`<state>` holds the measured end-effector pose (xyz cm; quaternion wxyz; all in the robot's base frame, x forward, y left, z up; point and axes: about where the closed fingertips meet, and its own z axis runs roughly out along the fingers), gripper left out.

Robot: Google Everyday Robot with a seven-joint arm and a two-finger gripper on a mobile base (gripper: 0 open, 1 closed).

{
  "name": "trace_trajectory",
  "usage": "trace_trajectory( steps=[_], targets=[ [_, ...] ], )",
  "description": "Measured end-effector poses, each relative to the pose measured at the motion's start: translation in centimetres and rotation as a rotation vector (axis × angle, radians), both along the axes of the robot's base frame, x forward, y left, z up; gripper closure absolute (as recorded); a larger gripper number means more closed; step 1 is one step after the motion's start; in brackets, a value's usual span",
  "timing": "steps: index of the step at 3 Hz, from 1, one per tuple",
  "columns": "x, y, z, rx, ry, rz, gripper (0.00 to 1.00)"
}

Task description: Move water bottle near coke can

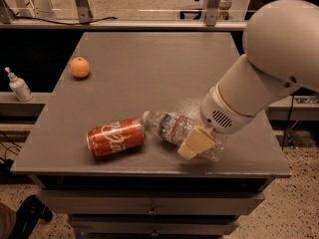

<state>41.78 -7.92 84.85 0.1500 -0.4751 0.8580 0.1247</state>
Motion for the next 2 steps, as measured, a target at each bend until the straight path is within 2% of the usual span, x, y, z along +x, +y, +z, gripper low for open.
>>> trace_trajectory(
  steps=[1, 2],
  targets=[
    [-0.21, 0.15, 0.00, 0.002, 0.002, 0.004, 0.00],
    [-0.21, 0.15, 0.00, 0.002, 0.002, 0.004, 0.00]
  ],
)
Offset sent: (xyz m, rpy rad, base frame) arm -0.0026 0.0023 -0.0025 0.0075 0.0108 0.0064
